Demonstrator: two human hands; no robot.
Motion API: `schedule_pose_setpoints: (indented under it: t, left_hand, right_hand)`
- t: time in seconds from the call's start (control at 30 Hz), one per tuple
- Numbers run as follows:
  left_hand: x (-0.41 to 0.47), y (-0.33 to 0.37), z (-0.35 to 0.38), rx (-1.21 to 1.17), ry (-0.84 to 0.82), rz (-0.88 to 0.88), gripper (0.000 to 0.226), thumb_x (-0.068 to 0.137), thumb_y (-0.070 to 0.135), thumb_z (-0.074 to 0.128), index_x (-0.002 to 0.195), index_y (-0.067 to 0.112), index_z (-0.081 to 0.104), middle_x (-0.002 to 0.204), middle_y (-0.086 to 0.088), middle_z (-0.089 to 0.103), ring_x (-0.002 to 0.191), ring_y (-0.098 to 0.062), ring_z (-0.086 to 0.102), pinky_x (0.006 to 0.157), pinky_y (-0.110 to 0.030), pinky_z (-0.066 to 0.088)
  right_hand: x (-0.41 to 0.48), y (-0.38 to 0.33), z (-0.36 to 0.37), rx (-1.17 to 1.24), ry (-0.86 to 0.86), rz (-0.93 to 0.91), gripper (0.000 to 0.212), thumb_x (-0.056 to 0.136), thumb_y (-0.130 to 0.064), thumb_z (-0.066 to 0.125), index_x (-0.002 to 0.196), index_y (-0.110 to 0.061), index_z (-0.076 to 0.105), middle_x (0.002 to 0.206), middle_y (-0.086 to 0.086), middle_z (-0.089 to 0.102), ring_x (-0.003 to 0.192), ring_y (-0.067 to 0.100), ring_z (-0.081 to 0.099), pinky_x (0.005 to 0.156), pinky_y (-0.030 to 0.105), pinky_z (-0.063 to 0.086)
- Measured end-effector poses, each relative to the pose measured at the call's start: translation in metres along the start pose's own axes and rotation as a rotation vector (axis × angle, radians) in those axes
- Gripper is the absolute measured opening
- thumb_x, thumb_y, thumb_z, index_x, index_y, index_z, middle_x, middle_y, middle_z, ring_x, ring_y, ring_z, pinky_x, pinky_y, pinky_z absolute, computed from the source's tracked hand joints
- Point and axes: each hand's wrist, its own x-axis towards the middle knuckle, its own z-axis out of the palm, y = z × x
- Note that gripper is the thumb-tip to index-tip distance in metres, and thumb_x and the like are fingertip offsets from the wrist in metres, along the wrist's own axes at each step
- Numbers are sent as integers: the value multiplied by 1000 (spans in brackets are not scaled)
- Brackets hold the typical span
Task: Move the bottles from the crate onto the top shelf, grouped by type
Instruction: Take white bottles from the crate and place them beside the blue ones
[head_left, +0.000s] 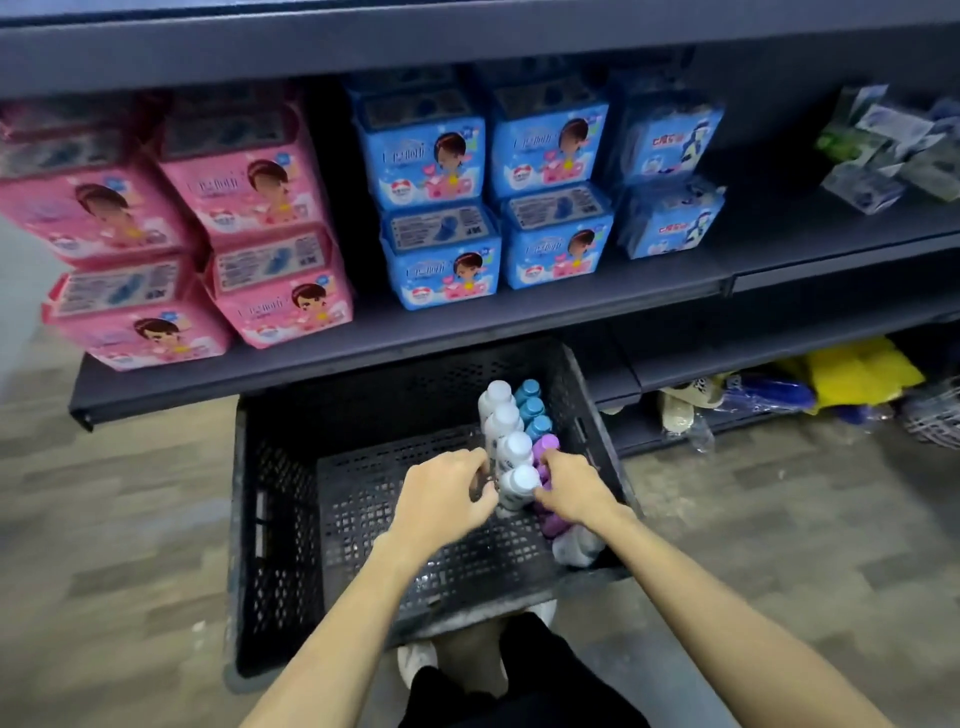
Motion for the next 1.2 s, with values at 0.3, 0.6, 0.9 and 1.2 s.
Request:
schedule_pose_setpoints:
  t: [0.3,0.6,0.9,1.2]
  left_hand:
    - [-10,-3,40,-59,-72,-123,18,83,42,47,89,27,54,76,10,60,74,-12,58,61,-33,50]
    - [-15,-12,60,-70,-99,-205,14,86,38,48,92,27,54,78,10,61,72,-12,58,61,-31,49]
    - [-13,-19,65,-83,-129,-213,13,91,34,49,97,26,57,84,10,63,75,-14,61,62,-28,47]
    - [-10,-32,53,-64,-85,-186,14,89,33,47,96,25,56,91,9,65,82,-15,62,67,-33,50]
  right_hand:
    - [29,13,38,-12,-20,-27,42,89,-21,66,125,-8,48,115,17,64,106,39,62,83,38,49]
    - [41,19,62,16,-64,-66,45,85,-11,68,126,-13,51,116,12,65,104,30,63,87,39,53]
    - [51,18,65,298,-25,-12,55,83,-4,74,134,-18,57,120,4,68,112,22,63,93,23,46]
    - [41,1,37,246,17,-164,43,82,-33,79,117,-18,60,102,-4,68,94,15,62,75,25,44]
